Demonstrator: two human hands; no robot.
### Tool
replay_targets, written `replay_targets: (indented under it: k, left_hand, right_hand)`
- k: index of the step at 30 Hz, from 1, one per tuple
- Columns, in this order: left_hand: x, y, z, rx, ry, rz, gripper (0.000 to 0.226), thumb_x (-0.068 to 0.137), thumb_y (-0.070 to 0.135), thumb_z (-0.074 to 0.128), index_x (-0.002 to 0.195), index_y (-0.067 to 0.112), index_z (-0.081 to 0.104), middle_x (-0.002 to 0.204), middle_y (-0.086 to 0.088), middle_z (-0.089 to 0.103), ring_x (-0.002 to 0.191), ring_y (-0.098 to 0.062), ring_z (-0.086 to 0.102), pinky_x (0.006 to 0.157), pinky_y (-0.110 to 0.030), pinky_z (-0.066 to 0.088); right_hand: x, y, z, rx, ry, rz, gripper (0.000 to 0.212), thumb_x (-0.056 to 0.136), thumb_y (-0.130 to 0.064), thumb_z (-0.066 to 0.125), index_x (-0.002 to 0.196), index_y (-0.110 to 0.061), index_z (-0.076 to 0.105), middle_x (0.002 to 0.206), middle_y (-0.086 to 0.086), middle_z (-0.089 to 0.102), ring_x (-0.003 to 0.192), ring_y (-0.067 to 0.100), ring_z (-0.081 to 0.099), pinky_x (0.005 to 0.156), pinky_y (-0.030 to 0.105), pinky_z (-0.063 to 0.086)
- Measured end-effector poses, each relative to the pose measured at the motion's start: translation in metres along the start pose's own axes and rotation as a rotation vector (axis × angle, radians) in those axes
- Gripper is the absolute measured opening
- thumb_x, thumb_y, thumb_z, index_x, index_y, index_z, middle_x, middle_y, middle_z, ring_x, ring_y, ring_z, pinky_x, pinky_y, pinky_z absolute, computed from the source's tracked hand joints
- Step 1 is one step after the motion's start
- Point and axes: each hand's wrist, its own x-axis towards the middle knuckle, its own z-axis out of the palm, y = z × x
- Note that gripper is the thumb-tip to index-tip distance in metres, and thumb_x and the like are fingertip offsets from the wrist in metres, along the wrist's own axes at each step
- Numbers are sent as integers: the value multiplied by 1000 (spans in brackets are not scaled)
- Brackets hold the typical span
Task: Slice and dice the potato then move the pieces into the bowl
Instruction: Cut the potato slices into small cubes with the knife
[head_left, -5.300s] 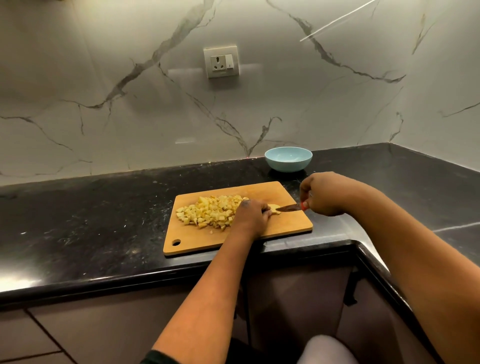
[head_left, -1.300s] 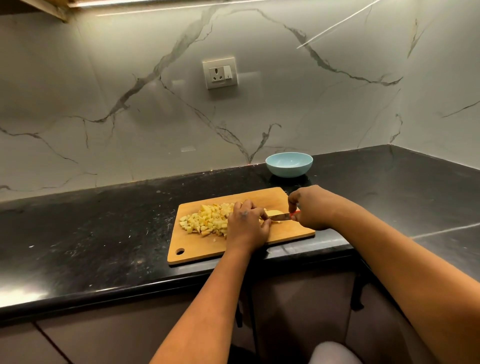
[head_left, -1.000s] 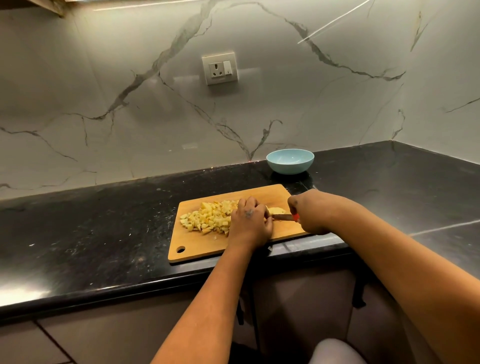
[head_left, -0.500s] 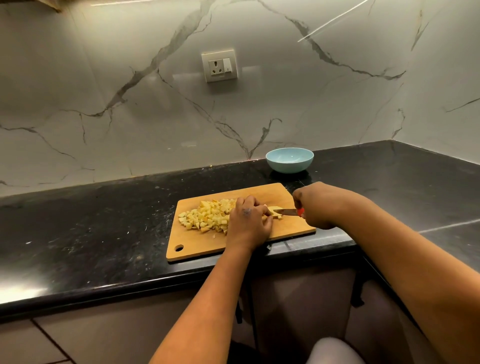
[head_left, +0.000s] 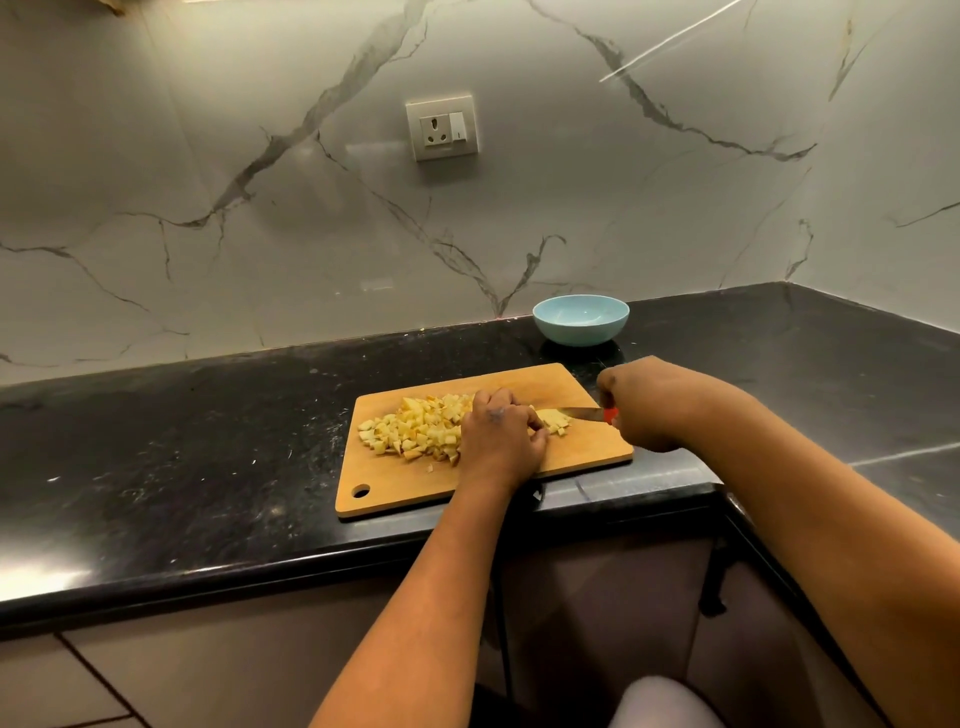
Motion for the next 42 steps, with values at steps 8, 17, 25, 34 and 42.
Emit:
replay_targets:
  k: [8, 17, 25, 34, 42]
  left_hand:
    - [7, 11, 3, 15, -46, -11, 26, 92, 39, 62, 110, 21, 71, 119, 0, 55, 116, -21, 41, 94, -38, 42]
    - [6, 2, 6, 35, -59, -22, 28, 94, 37, 55, 113, 21, 65, 124, -2, 51, 119, -23, 39, 97, -40, 41]
    - [4, 1, 5, 1, -40, -34, 27, 93, 35, 56, 113, 20, 66, 123, -2, 52, 118, -22, 39, 96, -38, 40]
    - [3, 3, 4, 33, -22, -35, 29, 93, 36, 54, 114, 19, 66, 123, -3, 53, 118, -22, 39, 94, -37, 38]
    - [0, 2, 6, -9, 24, -69, 26, 92, 31, 55, 111, 17, 66, 119, -1, 53, 115, -21, 39, 95, -35, 40]
  right_hand:
    - [2, 1, 2, 12, -3, -3, 46, 91, -6, 61, 135, -14, 49, 120, 8, 57, 99, 17, 52, 92, 29, 47]
    - [3, -6, 6, 25, -2, -22, 44, 91, -7, 60, 134, -13, 49, 120, 8, 58, 98, 18, 53, 92, 29, 49]
    - [-1, -12, 4, 30, -36, -30, 45, 91, -6, 60, 134, -12, 50, 124, 10, 57, 109, 22, 54, 97, 30, 48]
    - [-2, -26, 9, -13, -98, -33, 52, 88, -3, 63, 137, -11, 46, 130, 12, 52, 114, 25, 54, 99, 32, 47]
    - [-10, -2, -6, 1, -146, -14, 36, 94, -12, 57, 130, -12, 53, 107, 6, 60, 90, 16, 57, 79, 25, 51]
